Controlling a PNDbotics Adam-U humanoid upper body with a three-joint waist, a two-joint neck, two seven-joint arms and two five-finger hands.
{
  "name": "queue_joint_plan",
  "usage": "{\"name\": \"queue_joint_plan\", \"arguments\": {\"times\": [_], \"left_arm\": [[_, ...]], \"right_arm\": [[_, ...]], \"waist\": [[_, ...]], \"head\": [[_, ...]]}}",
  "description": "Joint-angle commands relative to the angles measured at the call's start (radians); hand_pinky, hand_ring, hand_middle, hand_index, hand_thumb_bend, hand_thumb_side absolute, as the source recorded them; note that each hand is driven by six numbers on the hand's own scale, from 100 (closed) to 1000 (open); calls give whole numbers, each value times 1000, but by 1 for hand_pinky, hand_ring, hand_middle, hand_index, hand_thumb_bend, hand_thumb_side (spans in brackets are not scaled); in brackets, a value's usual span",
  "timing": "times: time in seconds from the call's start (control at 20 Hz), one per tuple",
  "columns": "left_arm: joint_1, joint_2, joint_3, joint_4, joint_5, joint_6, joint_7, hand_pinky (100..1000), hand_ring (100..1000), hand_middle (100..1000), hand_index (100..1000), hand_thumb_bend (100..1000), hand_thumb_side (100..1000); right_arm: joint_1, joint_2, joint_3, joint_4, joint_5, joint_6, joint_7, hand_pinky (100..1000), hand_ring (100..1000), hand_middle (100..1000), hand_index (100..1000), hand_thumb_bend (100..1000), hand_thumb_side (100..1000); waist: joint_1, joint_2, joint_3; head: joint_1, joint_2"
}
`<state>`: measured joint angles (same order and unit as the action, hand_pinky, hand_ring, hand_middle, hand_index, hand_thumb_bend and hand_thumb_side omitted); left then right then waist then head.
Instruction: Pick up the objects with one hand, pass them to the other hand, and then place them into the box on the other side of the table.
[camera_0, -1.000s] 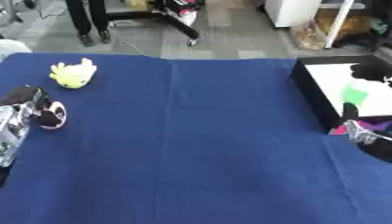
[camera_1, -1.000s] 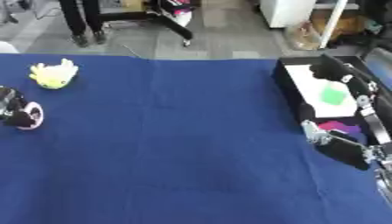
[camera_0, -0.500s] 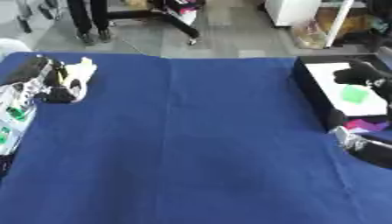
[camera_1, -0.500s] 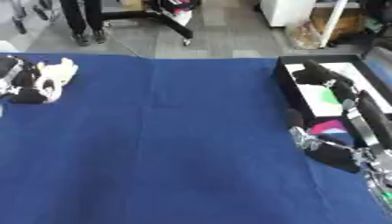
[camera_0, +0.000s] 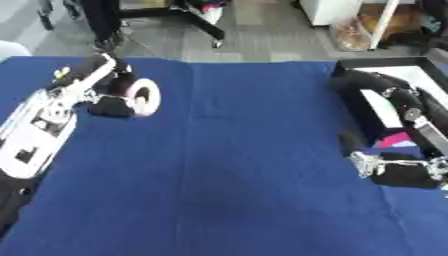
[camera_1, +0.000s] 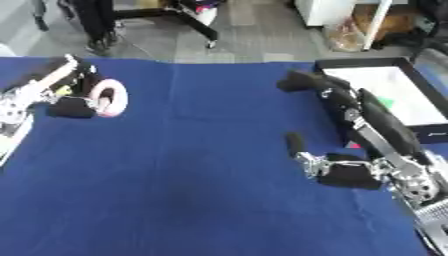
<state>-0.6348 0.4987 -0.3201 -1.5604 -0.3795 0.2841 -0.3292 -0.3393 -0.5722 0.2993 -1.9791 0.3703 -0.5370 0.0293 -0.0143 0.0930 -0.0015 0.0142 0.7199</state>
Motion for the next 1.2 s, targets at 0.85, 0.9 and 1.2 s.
{"name": "queue_joint_plan", "arguments": {"times": [0.85, 0.9, 1.2], "left_arm": [[-2, -99, -111, -79, 367, 44, -22, 402, 378, 294, 489, 100, 126], [-3, -104, -115, -81, 377, 46, -22, 402, 378, 294, 489, 100, 126], [-19, -142, -139, -85, 430, 50, -32, 409, 383, 300, 494, 100, 124]], "right_arm": [[-132, 18, 65, -21, 250, -135, -57, 875, 846, 860, 1000, 100, 100], [-137, 21, 68, -21, 262, -136, -69, 876, 846, 860, 1000, 100, 100], [-163, 46, 99, -21, 305, -140, -114, 877, 848, 863, 1000, 100, 100]], "waist": [[-6, -19, 5], [-6, -19, 5], [-7, -19, 8]], "head": [[-39, 3], [-40, 3], [-42, 1]]}}
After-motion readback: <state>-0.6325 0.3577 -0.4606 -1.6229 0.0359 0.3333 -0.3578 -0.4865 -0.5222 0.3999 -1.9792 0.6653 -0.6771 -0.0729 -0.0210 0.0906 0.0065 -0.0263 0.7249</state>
